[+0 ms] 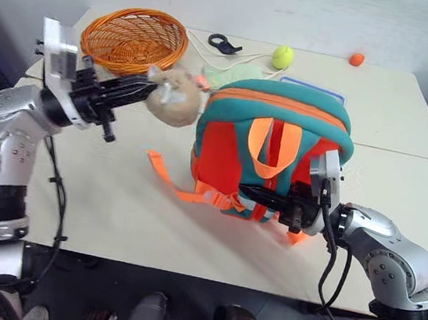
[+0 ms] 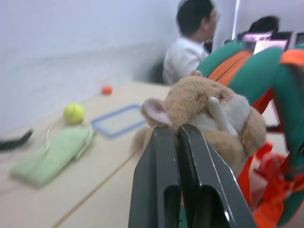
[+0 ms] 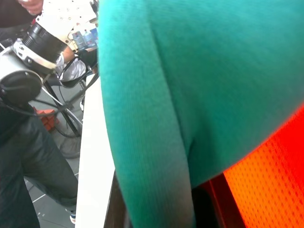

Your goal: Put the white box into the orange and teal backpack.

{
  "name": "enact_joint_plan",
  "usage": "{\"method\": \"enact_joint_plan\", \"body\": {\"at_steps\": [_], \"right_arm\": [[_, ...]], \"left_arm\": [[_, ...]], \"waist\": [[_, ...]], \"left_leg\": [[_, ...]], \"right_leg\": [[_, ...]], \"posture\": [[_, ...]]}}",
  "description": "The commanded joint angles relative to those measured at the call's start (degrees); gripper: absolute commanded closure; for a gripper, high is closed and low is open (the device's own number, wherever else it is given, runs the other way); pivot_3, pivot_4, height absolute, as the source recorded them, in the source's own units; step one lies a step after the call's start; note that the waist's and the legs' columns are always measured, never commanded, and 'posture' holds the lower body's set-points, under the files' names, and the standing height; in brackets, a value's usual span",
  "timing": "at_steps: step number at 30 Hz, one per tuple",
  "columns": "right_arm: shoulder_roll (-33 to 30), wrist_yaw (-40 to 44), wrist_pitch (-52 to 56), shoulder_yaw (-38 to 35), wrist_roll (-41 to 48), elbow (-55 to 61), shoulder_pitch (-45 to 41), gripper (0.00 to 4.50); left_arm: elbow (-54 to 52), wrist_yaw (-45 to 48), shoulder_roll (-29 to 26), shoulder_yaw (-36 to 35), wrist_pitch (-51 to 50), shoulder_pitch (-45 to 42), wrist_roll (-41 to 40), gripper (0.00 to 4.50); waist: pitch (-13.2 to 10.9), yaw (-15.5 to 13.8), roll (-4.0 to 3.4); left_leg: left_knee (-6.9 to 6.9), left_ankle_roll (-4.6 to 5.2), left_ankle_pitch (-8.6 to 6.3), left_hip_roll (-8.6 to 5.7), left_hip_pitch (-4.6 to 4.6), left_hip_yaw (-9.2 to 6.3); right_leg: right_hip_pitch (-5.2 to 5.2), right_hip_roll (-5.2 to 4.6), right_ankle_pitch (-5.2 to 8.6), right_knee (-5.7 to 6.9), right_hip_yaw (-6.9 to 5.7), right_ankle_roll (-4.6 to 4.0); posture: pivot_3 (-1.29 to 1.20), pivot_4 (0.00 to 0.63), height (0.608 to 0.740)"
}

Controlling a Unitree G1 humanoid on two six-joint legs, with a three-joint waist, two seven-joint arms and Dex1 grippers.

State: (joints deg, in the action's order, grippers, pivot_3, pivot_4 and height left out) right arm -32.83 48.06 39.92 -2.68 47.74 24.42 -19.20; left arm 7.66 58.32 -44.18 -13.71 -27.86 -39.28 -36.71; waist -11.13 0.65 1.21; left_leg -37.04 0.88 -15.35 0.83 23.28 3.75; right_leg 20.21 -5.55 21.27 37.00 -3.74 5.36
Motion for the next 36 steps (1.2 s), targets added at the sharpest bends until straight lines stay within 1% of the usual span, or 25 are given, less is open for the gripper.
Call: {"method": "enact_joint_plan", "body": {"at_steps": [1,3,5,10,13,14,16,17,18,19,20,22,26,27,29,30,31,33,34,36], "right_arm": [[0.5,-0.1,-1.6,-1.4,0.5,1.5,0.3,4.50],[0.6,-0.2,-1.8,-1.5,0.4,1.6,0.5,4.50],[0.8,-0.3,-2.1,-1.6,0.4,1.6,0.7,4.50],[1.3,-0.6,-2.7,-1.3,0.3,1.6,1.2,4.50],[1.4,-0.9,-2.9,-1.1,0.3,1.9,1.5,4.50],[1.5,-1.1,-2.6,-1.2,0.7,1.9,1.7,4.50],[1.5,-1.5,-0.7,-1.5,2.6,1.8,2.7,4.50],[1.4,-1.4,-1.3,-1.5,2.0,1.7,3.3,4.50],[1.3,-1.3,-2.8,-1.6,0.5,1.1,4.4,4.18],[1.4,-0.9,-5.6,-1.7,-1.9,0.4,5.6,3.86],[1.4,-0.6,-8.2,-1.9,-4.2,-0.3,6.8,3.61],[0.4,0.7,-13.0,-2.5,-7.8,-0.5,9.1,2.90],[-1.5,1.0,-16.5,-10.3,-7.1,1.5,13.9,1.53],[-2.8,1.4,-15.8,-12.7,-6.1,1.8,15.3,1.15],[-8.1,5.8,-16.1,-17.8,-6.9,1.3,20.2,0.43],[-10.5,8.4,-17.6,-20.1,-8.5,0.0,22.9,0.16],[-12.5,10.8,-20.2,-21.9,-10.6,-1.9,25.3,0.04],[-14.2,13.5,-25.9,-24.5,-14.0,-6.8,27.7,0.04],[-14.1,13.4,-29.7,-26.0,-15.8,-10.8,27.5,0.04],[-13.7,14.2,-43.6,-27.5,-21.8,-22.2,25.4,0.04]], "left_arm": [[4.4,-2.6,-1.6,4.4,-0.6,1.7,7.4,4.49],[1.5,-2.1,-0.5,8.5,-1.0,3.9,9.4,4.49],[0.6,-3.5,1.8,11.6,0.0,4.8,11.8,4.49],[1.8,-8.9,9.6,15.3,1.9,4.8,16.0,4.49],[1.8,-8.0,10.8,17.6,4.1,6.4,18.7,4.49],[1.5,-7.3,10.2,18.1,3.7,7.2,19.2,4.49],[2.5,-8.5,9.1,17.5,6.0,8.8,21.5,4.00],[3.1,-8.5,8.8,17.1,7.0,9.4,22.0,3.81],[3.8,-8.9,8.8,15.7,7.9,10.1,21.7,3.44],[4.3,-8.1,8.6,14.4,10.0,10.9,21.3,3.21],[4.6,-7.5,8.5,13.1,12.2,11.6,20.8,2.89],[3.4,-5.1,7.3,10.5,14.8,13.7,18.9,2.27],[-0.2,-1.2,3.6,4.0,18.2,19.8,15.5,1.00],[-1.1,0.2,2.5,2.7,19.1,21.7,14.9,0.67],[-2.9,2.6,0.1,-0.3,21.0,27.0,14.2,0.03],[-3.9,3.4,-0.8,-1.8,21.7,29.7,13.9,0.00],[-4.8,4.1,-1.8,-3.1,21.4,32.4,13.4,0.00],[-5.9,4.6,-3.0,-4.8,21.3,36.1,13.1,0.00],[-6.2,4.3,-3.3,-5.9,21.1,38.1,13.1,0.00],[-6.4,2.6,-3.0,-8.2,22.2,41.9,14.1,0.00]], "waist": [[0.0,-0.2,0.00],[0.0,-0.2,0.00],[0.0,-0.4,0.00],[0.0,-0.6,0.00],[0.0,-0.7,0.01],[0.0,-0.7,0.01],[0.0,-0.6,0.00],[0.0,-0.6,0.00],[0.0,-0.6,0.00],[0.0,-0.6,0.00],[0.0,-0.5,0.00],[0.0,-0.5,0.01],[0.0,-0.5,0.00],[0.0,-0.4,0.00],[0.0,-0.4,-0.04],[0.0,-0.4,-0.06],[0.0,-0.4,-0.06],[0.0,-0.4,-0.06],[0.0,-0.4,-0.06],[0.0,-0.3,-0.07]], "left_leg": [[-0.01,0.00,0.00,0.00,0.00,0.00],[-0.01,0.02,-0.02,-0.01,0.00,0.01],[0.02,0.03,-0.03,-0.01,0.02,0.03],[-0.03,0.04,-0.03,-0.01,0.08,0.00],[-0.04,0.03,-0.03,-0.03,0.08,0.00],[-0.04,0.03,-0.03,-0.03,0.08,0.00],[-0.03,0.03,-0.03,-0.04,0.06,0.01],[-0.03,0.03,-0.03,-0.04,0.05,0.01],[-0.02,0.03,-0.03,-0.04,0.05,0.01],[-0.02,0.03,-0.03,-0.04,0.05,0.01],[-0.02,0.04,-0.03,-0.03,0.05,0.01],[-0.02,0.04,-0.03,-0.03,0.08,0.01],[0.01,0.04,-0.04,-0.03,0.09,0.01],[0.02,0.03,-0.04,-0.03,0.07,0.02],[0.07,0.03,-0.05,-0.03,0.06,0.02],[0.09,0.04,-0.07,-0.03,0.05,0.02],[0.14,0.06,-0.09,-0.03,0.01,0.02],[0.19,0.09,-0.13,-0.02,-0.07,-0.01],[0.19,0.12,-0.14,-0.02,-0.12,-0.02],[0.19,0.45,-0.37,0.00,-0.31,-0.04]], "right_leg": [[0.00,-0.01,0.00,0.00,0.01,0.00],[0.00,-0.01,0.00,0.00,0.04,0.00],[0.00,-0.03,0.00,0.05,0.06,0.00],[0.05,-0.05,0.00,0.01,0.05,0.00],[0.05,-0.06,0.00,0.02,0.03,0.00],[0.04,-0.06,0.00,0.02,0.03,0.00],[0.03,-0.07,0.00,0.02,0.03,0.00],[0.03,-0.07,0.00,0.02,0.03,0.00],[0.04,-0.07,0.00,0.01,0.03,0.00],[0.04,-0.07,0.00,0.01,0.03,0.00],[0.04,-0.07,0.00,0.01,0.03,0.00],[0.06,-0.07,0.00,-0.03,0.03,0.00],[0.08,-0.09,0.00,-0.05,0.03,0.00],[0.07,-0.11,0.00,-0.05,0.04,0.00],[0.05,-0.13,0.00,-0.09,0.05,0.00],[0.05,-0.15,0.00,-0.12,0.05,0.00],[-0.01,-0.17,0.00,-0.18,0.04,-0.01],[-0.15,-0.16,0.01,-0.33,0.02,-0.02],[-0.23,-0.16,0.01,-0.39,0.00,-0.02],[-0.47,-0.19,0.01,-0.51,-0.02,-0.02]], "posture": [[0.00,0.150,0.740],[0.00,0.150,0.740],[0.00,0.150,0.740],[0.00,0.150,0.740],[0.00,0.150,0.740],[0.00,0.150,0.740],[0.00,0.150,0.740],[0.00,0.150,0.740],[0.00,0.150,0.740],[0.00,0.150,0.740],[0.00,0.150,0.740],[0.00,0.150,0.740],[0.00,0.150,0.740],[0.00,0.150,0.740],[0.00,0.150,0.740],[0.00,0.150,0.740],[0.00,0.150,0.740],[0.00,0.150,0.740],[0.00,0.150,0.740],[0.00,0.150,0.740]]}}
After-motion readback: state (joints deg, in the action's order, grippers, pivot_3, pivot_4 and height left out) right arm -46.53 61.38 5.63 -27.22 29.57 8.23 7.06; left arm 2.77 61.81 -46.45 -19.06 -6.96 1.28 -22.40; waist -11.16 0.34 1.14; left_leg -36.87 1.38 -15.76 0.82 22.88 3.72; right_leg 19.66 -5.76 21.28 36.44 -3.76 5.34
